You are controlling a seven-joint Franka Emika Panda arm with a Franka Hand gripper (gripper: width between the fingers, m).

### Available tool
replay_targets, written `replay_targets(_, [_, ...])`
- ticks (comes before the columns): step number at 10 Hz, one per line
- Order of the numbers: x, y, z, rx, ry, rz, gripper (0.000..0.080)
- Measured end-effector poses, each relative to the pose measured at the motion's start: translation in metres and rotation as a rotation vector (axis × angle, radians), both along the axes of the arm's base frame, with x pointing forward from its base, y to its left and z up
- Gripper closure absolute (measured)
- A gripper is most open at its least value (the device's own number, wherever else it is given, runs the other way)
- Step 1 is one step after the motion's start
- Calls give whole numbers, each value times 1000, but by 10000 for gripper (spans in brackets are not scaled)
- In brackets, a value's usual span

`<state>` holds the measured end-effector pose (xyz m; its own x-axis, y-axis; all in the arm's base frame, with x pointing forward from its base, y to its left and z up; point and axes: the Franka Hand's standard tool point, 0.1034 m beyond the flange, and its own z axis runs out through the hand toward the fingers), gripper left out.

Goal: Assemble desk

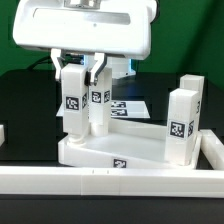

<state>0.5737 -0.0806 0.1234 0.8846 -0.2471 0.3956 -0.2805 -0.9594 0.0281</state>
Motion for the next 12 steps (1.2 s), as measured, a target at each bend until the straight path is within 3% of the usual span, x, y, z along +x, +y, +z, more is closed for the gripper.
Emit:
replay_targets(3, [-2,3,-9,-6,14,7,509])
replay_targets(9, [4,2,-11,-45,-48,19,509])
replay_targets(10, [4,2,-11,-45,-48,19,256])
replay_targets(11, [4,2,-11,-45,-47,19,256])
replay_targets(12, [4,2,-11,-45,-46,20,183])
